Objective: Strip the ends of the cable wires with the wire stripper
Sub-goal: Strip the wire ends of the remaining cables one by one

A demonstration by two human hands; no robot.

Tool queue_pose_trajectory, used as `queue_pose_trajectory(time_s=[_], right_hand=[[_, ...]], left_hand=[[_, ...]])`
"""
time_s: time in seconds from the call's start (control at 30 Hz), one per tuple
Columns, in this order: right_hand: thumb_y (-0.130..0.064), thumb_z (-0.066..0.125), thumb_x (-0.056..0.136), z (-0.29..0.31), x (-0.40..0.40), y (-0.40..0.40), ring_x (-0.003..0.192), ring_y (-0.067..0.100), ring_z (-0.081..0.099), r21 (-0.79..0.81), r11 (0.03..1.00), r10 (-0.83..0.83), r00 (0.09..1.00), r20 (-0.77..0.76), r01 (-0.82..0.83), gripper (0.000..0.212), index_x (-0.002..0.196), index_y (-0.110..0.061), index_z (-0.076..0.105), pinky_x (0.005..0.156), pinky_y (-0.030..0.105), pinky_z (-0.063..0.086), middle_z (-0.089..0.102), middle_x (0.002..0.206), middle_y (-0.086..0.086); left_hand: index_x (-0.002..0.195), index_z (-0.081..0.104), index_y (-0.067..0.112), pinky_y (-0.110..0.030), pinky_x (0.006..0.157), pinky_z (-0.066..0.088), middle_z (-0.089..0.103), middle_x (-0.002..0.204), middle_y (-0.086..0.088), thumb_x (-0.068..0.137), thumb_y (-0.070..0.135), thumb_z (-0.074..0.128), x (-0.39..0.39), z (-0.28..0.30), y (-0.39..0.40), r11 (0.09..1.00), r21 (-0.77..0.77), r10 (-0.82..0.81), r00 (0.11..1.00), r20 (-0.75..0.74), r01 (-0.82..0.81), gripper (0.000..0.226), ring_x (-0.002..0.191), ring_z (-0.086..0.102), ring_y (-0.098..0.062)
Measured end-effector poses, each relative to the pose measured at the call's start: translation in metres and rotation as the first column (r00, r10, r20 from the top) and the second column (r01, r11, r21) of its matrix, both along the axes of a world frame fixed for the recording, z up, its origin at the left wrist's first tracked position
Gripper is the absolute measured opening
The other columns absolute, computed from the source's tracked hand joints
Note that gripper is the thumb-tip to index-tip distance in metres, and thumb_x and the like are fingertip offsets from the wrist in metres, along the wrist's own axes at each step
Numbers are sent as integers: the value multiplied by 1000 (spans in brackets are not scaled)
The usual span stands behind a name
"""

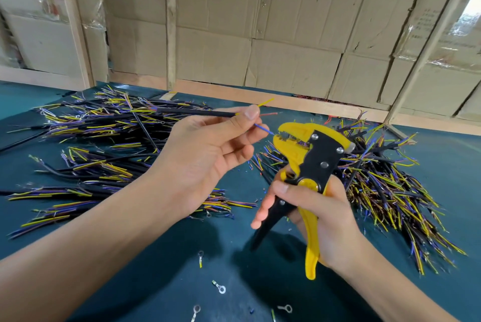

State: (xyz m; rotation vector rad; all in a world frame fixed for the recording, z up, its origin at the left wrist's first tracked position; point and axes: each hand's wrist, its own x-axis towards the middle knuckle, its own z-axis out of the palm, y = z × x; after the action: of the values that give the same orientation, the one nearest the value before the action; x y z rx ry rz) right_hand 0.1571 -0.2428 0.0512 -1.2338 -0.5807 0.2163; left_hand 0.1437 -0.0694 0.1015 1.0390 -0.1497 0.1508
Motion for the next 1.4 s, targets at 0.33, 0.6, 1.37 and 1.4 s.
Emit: queue_pose_trajectory(time_s=[0.33,0.6,1.37,1.4], right_hand=[[-16,71,76,-3,-1,3,60,40,63,3,1000,26,999,41,-26,7,73,-9,69,62,50,56,60,67,22],[-12,69,68,-4,4,2,60,42,64,-29,999,15,1000,-8,-15,7,70,-6,67,65,58,55,60,65,22],[-14,70,72,-6,0,4,65,40,66,169,979,132,985,-113,-111,14,74,-3,63,74,77,43,60,71,20],[-16,73,72,-6,-1,3,65,40,67,156,980,135,988,-71,-122,15,75,-4,64,77,80,39,61,71,19]], left_hand=[[85,80,22,-32,69,37,77,94,-3,66,43,82,-1,-8,-2,954,207,202,975,91,-217,28,84,73,-18],[86,81,23,-31,70,34,77,94,-4,62,42,82,-2,-10,-6,965,199,158,985,64,-168,31,83,73,-15],[60,64,13,-28,58,49,64,58,-2,87,37,70,65,16,25,147,945,215,942,260,-294,36,62,63,-23],[59,56,13,-26,53,43,57,55,0,87,35,69,74,22,16,-40,949,149,937,316,-314,38,63,60,-23]])
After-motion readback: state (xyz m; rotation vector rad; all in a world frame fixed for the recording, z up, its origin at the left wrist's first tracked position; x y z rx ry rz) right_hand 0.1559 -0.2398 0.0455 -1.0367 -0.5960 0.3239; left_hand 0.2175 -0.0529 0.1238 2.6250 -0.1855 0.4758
